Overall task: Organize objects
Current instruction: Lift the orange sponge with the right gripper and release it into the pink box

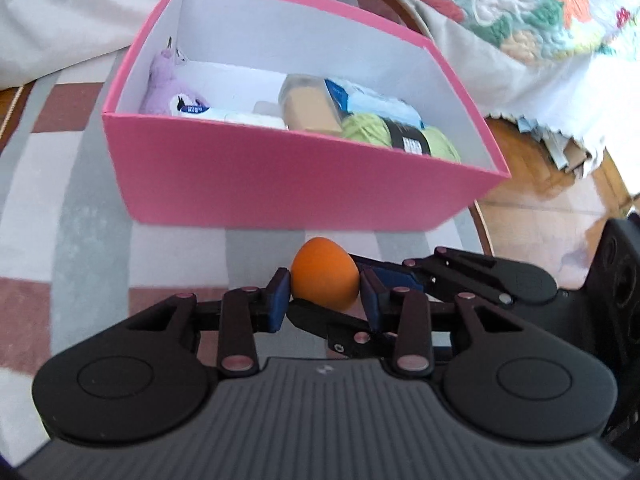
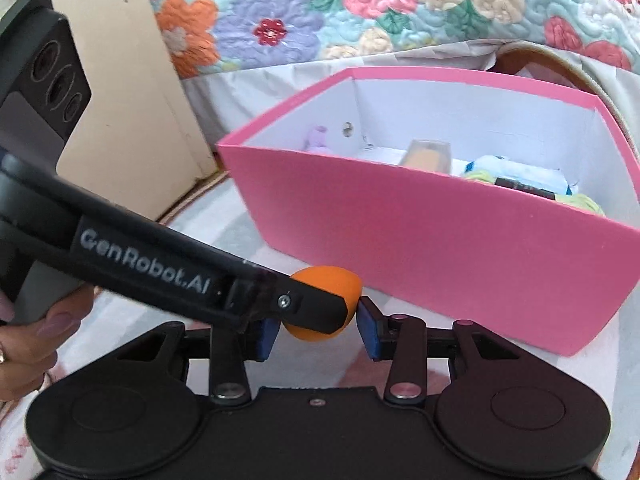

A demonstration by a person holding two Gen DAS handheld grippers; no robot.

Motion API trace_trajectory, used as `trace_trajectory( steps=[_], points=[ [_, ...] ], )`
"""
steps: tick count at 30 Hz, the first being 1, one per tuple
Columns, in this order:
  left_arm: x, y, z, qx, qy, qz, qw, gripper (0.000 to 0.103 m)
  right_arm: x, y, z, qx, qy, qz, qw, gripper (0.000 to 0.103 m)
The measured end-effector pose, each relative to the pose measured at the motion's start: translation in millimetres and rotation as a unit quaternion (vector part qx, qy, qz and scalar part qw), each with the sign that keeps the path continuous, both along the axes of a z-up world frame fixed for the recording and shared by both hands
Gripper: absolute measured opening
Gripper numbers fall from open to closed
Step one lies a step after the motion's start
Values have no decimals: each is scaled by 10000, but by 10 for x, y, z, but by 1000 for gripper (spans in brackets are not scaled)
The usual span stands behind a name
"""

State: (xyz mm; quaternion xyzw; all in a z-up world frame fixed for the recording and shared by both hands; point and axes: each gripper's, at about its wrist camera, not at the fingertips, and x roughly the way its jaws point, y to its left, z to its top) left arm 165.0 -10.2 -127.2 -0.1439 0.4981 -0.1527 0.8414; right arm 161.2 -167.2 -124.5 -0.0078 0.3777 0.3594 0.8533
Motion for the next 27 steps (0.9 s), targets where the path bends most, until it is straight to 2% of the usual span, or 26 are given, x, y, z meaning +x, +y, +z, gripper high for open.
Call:
trace_trajectory(
  steps=[8,13,21,27],
  points=[
    [-251,-23,185,174,231,-82,9995,36,-241,8,159,18,133,156,9998,47],
    [-388,5,346,17,263,-80,9996,36,-405,75,400,-99,-56,177,9998,47],
    [-528,-32,748,125,139,-268,9995,36,-645,39,728,31,-303,-3,9995,47],
    [-533,-231,1104,333,123,-926,9951,36,-789,-143,990,253,-197,-292,9991,47]
  ],
)
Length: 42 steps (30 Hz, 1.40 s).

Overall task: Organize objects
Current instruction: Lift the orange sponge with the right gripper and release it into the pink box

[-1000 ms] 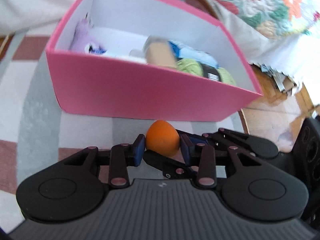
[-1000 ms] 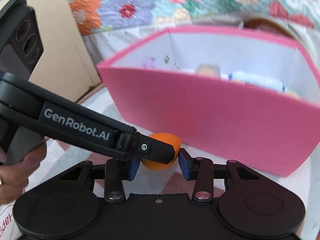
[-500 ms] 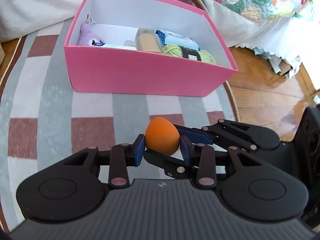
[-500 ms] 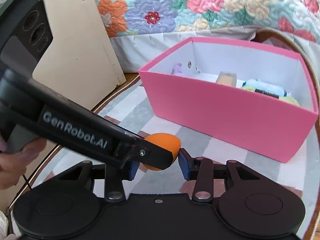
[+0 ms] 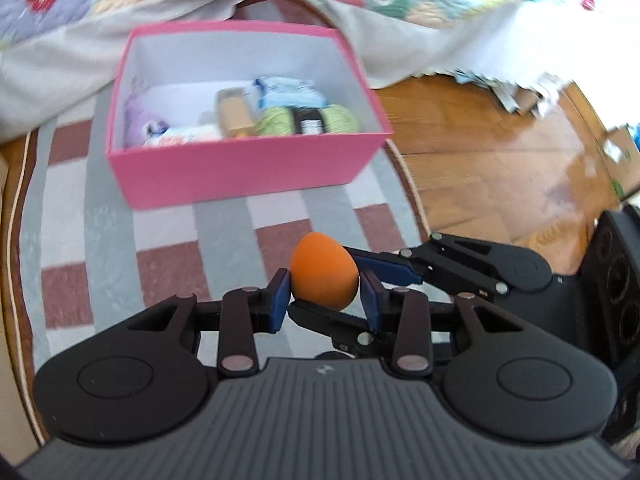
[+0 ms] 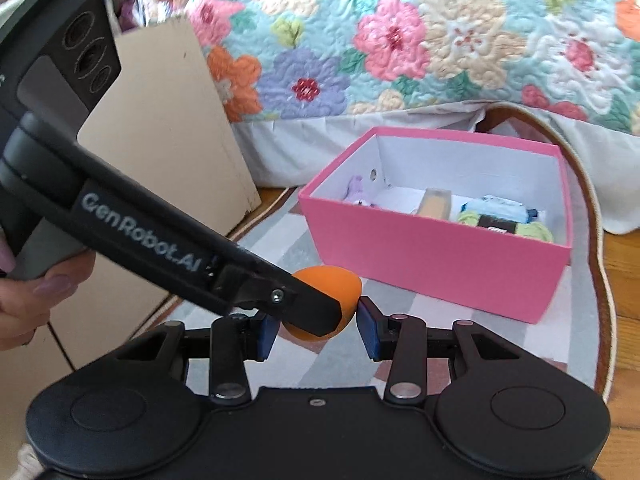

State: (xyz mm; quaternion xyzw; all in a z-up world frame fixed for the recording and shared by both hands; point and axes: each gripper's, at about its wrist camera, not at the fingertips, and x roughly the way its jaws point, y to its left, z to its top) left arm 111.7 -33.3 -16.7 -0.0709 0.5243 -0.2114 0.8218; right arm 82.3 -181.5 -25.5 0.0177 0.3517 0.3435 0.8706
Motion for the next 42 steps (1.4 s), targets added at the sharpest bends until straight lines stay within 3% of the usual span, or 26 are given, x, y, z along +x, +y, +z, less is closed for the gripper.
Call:
trace_trajectory(
  steps=[4,9,17,23,31,36,42],
  points=[
    [47,-80,310,39,-353,-224,9991,36,40,-57,280,-35,-192,-96,9998,47],
    [248,-44,620,-179,-719,-236,9970,36,202,-53,603,-229,-716,-184,9970,47],
    [662,259,640,-840,-829,158,9929,36,622,14,688,-138,-928,-228,9953,47],
    [1225,350,510,-1049,-605,384,9919,36,1130,90,620,-118,-775,-259,9966,47],
    [1723,474,39,-1353,-306,798,9871,36,1739,115,256,38,-71,-380,9992,47],
    [1834,589,-171,-1215,-255,1066,9865,36,1954,275,-3,97,329,-479,9983,47],
    [1850,825,-334,-879,-171,1196,9888,36,2005,556,-240,88,407,-274,9988,47]
  ],
)
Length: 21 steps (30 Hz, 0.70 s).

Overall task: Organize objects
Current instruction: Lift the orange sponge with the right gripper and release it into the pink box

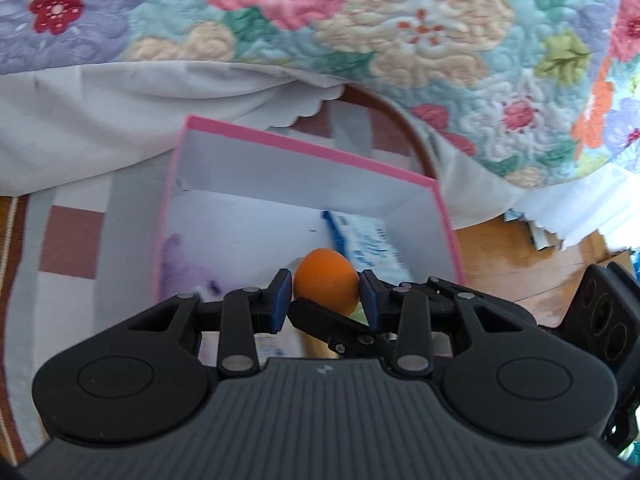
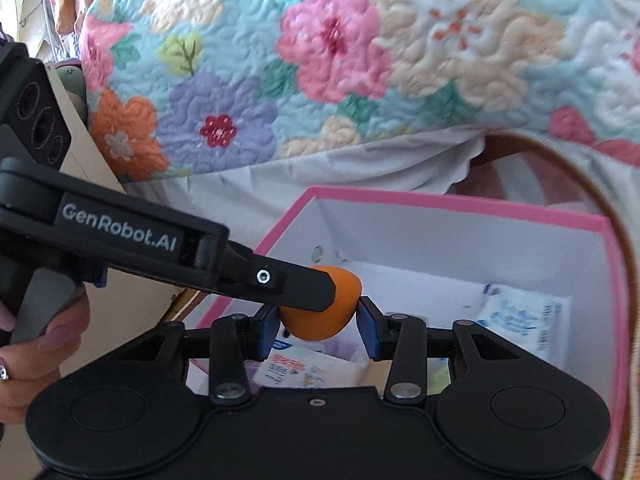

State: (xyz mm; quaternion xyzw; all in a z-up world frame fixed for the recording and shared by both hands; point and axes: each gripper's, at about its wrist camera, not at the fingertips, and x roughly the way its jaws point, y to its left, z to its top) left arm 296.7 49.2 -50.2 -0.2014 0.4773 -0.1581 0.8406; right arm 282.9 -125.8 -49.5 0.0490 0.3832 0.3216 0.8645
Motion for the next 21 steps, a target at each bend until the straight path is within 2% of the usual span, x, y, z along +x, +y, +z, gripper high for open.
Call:
trace_trajectory(
  steps=[3,10,14,17,21],
  points=[
    [25,88,-43,214,-169,31,9996,36,48,62,-98,-28,71,147,9999,47],
    [-4,198,-150,119,-138,239,9995,36,176,101,-323,-162,298,40,9994,47],
    [-46,193,-134,242,-190,289,9991,36,226,139,-384,-241,287,-76,9993,54],
    [-77,199,-118,307,-161,334,9988,36,231,78,-381,8,423,-94,9991,62],
    [-115,250,-146,38,96,550,9984,38,213,-189,-367,620,761,-295,9947,63]
  ],
)
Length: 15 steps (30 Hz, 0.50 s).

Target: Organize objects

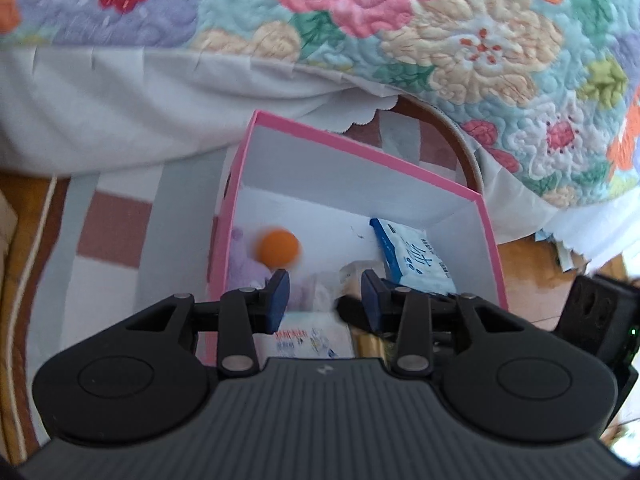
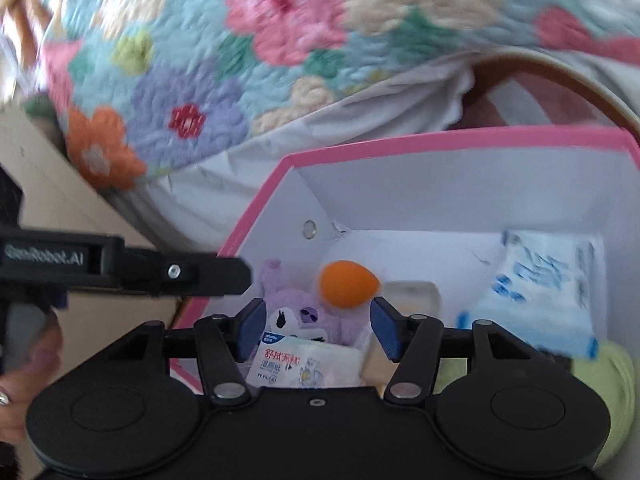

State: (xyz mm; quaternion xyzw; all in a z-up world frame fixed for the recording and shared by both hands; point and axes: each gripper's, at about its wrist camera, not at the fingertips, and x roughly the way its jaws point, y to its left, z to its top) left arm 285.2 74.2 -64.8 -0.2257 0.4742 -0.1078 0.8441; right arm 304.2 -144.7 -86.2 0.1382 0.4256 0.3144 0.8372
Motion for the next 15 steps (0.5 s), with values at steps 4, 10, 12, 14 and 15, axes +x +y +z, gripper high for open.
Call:
trace_trajectory(
  steps=[4,10,12,14,15],
  points=[
    [-95,28,19,-109,63,133,9998,39,-137,-299,80,312,40,-169,9994,63],
    [-314,-9,181,157,80,153,9997,42,-410,-322,313,-137,-288,23,9995,64],
    [-411,-51,247,367,103,121,9992,43,-512,-286,408,-307,-420,97,9986,65],
    [-513,-93,316,521,109,87,9985,44,-601,-248,494,-489,-519,155,9973,67],
    [-556,-106,347,583,115,75,9982,44,-645,-229,539,-583,-570,184,9965,67]
  ],
)
